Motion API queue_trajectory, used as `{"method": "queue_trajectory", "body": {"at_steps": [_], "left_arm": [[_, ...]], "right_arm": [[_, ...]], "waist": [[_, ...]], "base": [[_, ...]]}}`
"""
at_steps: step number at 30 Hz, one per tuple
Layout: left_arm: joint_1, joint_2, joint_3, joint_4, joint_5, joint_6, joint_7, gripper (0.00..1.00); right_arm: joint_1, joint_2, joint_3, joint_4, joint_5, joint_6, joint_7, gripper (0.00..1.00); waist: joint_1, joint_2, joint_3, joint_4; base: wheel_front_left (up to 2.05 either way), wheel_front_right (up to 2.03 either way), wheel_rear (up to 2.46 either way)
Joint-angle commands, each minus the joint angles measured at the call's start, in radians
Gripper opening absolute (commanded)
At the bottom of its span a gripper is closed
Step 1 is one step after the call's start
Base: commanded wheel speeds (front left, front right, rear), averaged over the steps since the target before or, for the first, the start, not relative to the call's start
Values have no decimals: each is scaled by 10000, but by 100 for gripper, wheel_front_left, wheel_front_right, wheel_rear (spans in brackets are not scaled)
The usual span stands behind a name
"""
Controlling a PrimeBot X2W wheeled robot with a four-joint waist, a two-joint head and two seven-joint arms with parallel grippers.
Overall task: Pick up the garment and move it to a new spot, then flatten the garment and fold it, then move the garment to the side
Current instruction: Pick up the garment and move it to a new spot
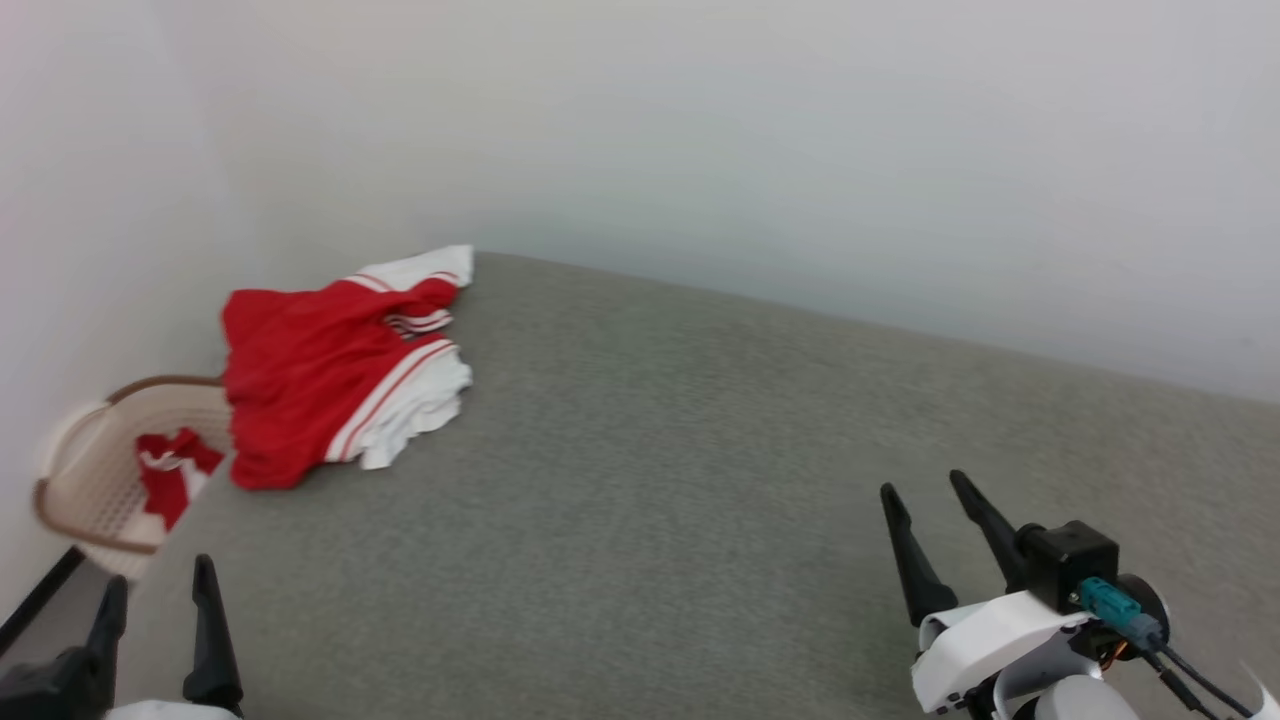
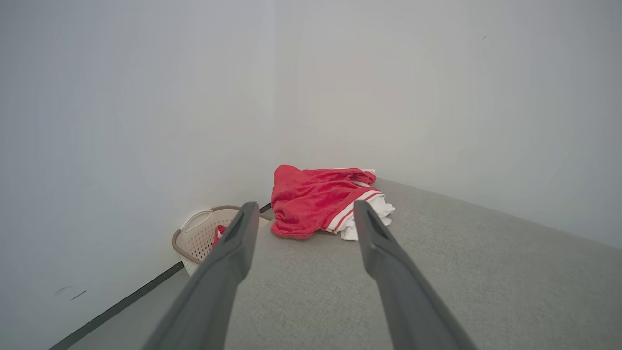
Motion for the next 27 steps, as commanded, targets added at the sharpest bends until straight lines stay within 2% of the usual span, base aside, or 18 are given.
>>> {"method": "queue_trajectory", "body": {"at_steps": [1,7,11,15,19,21,27], "left_arm": [[184,32,4,-96,-73,20,57,100],[121,99,37,-240,-207,78,280,100],[-341,346,49,-263,-477,-159,762,100],[-1013,937,92,0,-643,-430,1437,100],[-2080,1553,222,526,-1263,-916,2279,100],[-2433,1603,253,664,-1484,-1016,2483,100],[-4497,2465,269,1935,-2165,-1572,3455,100]], "right_arm": [[-69,22,86,74,140,-8,-82,100],[-179,55,191,238,163,-8,-118,100],[-275,-40,207,268,104,-8,-87,100],[-449,-133,127,188,14,-8,-24,100],[-565,-299,-32,-22,-44,-8,102,100],[-643,-349,-109,-114,-100,-8,136,100],[-1017,-625,-434,-874,-346,-10,439,100]], "waist": [[0,0,-186,541],[0,0,-111,706],[0,0,119,517],[0,0,484,178],[0,0,1047,-179],[0,0,1223,-244],[0,0,2557,-659]], "base": [[0,0,0],[0,0,0],[0,0,0],[0,0,0],[0,0,0],[0,0,0],[0,0,0]]}}
